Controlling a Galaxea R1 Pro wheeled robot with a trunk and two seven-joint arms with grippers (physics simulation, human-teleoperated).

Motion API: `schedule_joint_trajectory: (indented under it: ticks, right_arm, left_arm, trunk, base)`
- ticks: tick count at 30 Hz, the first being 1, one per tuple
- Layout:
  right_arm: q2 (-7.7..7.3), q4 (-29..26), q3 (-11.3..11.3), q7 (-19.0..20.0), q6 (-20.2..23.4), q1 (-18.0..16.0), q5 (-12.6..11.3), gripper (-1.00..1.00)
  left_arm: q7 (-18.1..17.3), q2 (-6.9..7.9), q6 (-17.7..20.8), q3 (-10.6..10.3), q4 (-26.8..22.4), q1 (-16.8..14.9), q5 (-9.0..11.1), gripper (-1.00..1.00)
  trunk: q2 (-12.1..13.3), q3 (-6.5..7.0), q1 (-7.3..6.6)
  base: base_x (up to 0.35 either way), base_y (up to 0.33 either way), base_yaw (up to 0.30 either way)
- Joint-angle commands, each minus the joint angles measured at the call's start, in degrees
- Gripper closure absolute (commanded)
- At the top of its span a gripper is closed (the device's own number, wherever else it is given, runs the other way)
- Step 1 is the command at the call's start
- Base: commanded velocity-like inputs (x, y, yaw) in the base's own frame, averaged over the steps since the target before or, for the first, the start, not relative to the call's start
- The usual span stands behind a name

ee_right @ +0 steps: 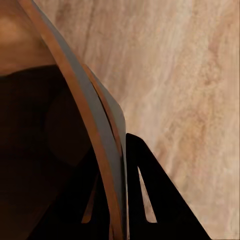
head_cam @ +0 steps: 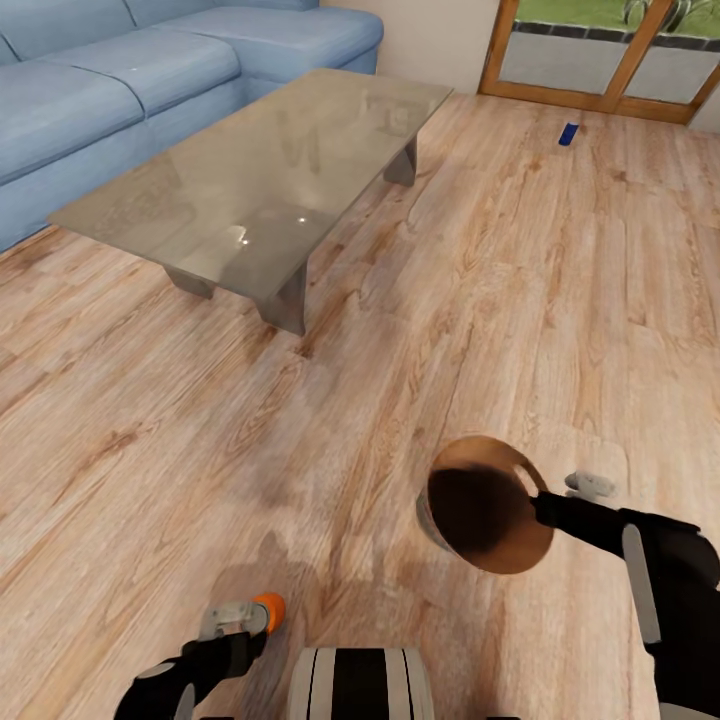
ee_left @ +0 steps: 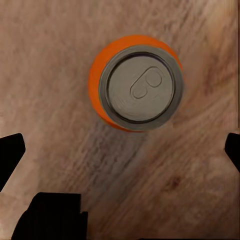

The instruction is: Put the three can of soda from the living room inside the tash can in the kitchen.

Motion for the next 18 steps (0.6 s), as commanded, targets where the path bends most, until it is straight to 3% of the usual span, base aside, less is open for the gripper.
schedule_joint_trajectory:
  ticks: [1, 5, 11, 18]
  right_arm:
    - [0.0, 0.0, 0.0, 0.1, 0.0, 0.0, 0.1, 1.0]
    - [0.0, 0.0, 0.1, 0.1, 0.0, 0.0, 0.1, 1.0]
    - [0.0, 0.0, 0.1, 0.1, 0.0, 0.0, 0.1, 1.0]
    - [0.0, 0.0, 0.1, 0.1, 0.0, 0.0, 0.1, 1.0]
  left_arm:
    - [0.0, -0.18, 0.0, 0.0, 0.0, -0.1, -0.1, -1.0]
    - [0.1, -0.44, 0.1, 0.0, 0.1, -0.4, -0.5, -1.0]
    - [1.4, -0.57, 1.3, 0.0, 1.3, -4.4, -0.6, -1.0]
    - [1.7, -1.37, 1.9, 0.1, 6.6, -8.8, -0.7, -1.0]
  trunk:
    - [0.0, 0.0, 0.0]
    - [0.0, 0.0, 0.0]
    - [0.0, 0.0, 0.0]
    - [0.0, 0.0, 0.0]
  base:
    - [0.0, 0.0, 0.0]
    - [0.0, 0.0, 0.0]
    - [0.0, 0.0, 0.0]
    - [0.0, 0.0, 0.0]
